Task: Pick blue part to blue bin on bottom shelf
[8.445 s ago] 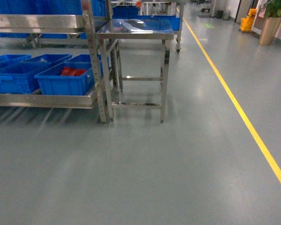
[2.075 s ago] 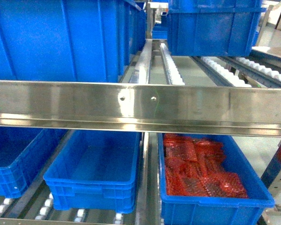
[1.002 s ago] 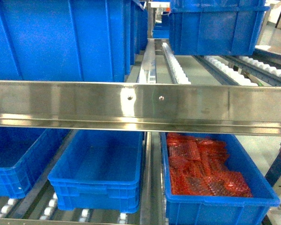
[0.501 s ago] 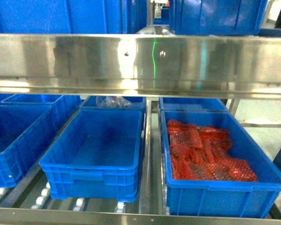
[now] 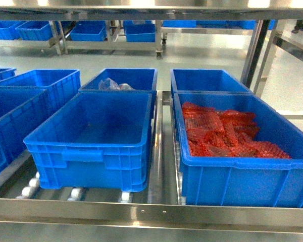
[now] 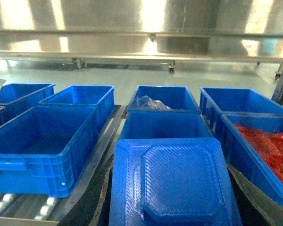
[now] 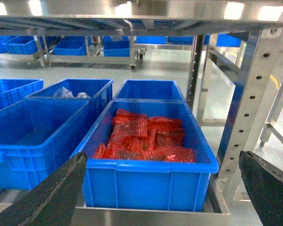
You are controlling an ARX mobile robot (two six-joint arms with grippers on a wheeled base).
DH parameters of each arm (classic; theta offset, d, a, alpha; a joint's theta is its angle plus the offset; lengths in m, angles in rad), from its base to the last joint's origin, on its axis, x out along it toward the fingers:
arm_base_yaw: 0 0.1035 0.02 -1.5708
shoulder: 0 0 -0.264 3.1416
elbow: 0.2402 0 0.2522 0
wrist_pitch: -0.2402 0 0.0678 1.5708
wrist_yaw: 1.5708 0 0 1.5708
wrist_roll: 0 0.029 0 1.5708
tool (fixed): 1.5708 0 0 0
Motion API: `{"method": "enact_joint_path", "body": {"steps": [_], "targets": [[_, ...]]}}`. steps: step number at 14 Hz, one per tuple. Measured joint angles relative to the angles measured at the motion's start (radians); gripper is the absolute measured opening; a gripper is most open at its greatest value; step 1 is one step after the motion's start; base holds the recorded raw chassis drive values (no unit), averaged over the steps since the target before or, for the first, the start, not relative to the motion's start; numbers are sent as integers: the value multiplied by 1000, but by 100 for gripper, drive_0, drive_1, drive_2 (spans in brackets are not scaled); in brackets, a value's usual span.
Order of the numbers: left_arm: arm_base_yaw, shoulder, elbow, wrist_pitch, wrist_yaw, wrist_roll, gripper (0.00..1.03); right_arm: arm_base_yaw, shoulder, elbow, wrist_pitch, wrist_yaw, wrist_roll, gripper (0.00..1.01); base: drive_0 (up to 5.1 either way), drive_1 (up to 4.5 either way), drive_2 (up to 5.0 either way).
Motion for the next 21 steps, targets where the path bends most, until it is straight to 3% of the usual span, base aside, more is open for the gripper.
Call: {"method": "enact_joint_path", "body": {"steps": [21], "targets": [[0,-2,-3,0,0,2,43,0,0,0,0,0,0,98,0,0,0]]}}
